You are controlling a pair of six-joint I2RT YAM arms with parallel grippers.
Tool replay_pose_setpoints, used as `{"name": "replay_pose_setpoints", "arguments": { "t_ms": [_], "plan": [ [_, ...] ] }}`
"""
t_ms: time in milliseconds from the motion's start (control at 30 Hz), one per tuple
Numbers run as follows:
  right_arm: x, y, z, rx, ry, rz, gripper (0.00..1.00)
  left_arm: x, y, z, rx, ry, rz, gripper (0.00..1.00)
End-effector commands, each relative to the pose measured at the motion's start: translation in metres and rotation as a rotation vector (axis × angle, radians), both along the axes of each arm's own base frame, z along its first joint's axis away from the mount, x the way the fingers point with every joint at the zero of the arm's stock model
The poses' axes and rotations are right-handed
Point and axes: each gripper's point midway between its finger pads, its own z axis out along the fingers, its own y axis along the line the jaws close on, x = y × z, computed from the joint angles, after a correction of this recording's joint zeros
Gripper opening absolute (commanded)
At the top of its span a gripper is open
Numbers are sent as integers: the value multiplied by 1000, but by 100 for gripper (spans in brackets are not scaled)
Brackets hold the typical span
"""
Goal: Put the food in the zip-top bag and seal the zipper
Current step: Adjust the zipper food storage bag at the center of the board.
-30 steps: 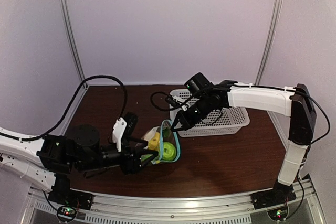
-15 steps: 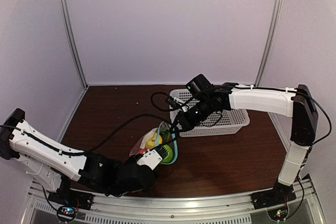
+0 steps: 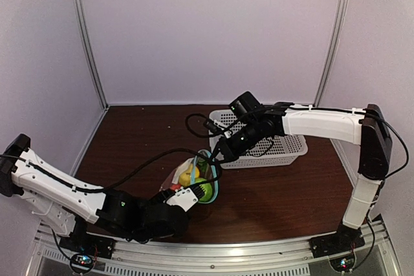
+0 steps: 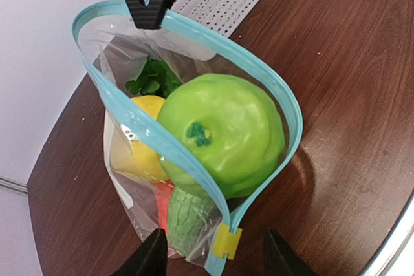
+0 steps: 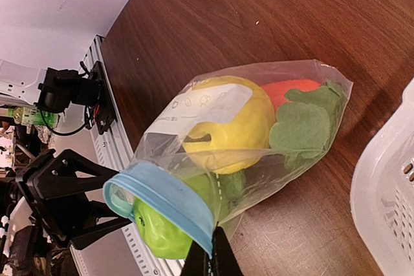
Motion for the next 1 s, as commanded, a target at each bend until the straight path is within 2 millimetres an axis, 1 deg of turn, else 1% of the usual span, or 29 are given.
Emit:
{"name": "replay_pose_setpoints", "arguments": {
  "t_ms": [0,67,167,233,267,333,400,433,467,500,567,600,633,667,700,767,800,867,967],
  "plan": [
    [-2,0,15,46,-8,6,0,9,6,-2,32,-28,13,48],
    [-2,0,14,46,-7,5,0,15,7,0,42,-52,29,42],
    [-3,0,14,50,4,2,0,25,2,6,27,-76,21,30],
    [-2,0,15,64,18,-1,0,29,-4,5,20,-65,-8,23],
    [-1,-1,15,68,26,-7,0,30,-5,3,30,-60,-16,18],
    [3,-4,17,75,25,-16,0,30,-7,3,56,-57,-36,9],
    [6,-7,21,85,22,-22,0,27,-11,8,62,-40,-61,5],
    [7,-8,26,96,19,-22,0,25,-11,13,58,-30,-67,4],
    [9,-10,31,103,13,-25,0,24,-11,26,34,-23,-70,3],
    [13,-13,40,112,-6,-32,0,21,-10,41,16,-20,-72,2],
    [26,-24,59,110,-70,-73,0,17,-4,76,-49,-41,-73,2],
    [36,-35,66,92,-118,-112,0,15,1,92,-97,-51,-78,1],
    [41,-44,72,70,-170,-146,0,13,5,102,-150,-53,-75,0],
    [43,-50,70,49,-191,-166,0,14,11,106,-195,-59,-71,0],
    [42,-53,68,44,-191,-174,0,13,11,109,-244,-62,-78,0],
    [41,-57,71,61,-197,-185,0,15,15,106,-283,-61,-53,0],
    [41,-58,75,65,-216,-185,0,18,18,101,-273,-64,-33,0],
    [40,-56,71,61,-212,-171,0,26,20,82,-232,-43,-9,0],
    [38,-52,68,67,-205,-149,0,33,18,65,-236,-20,18,0]
  ]
}}
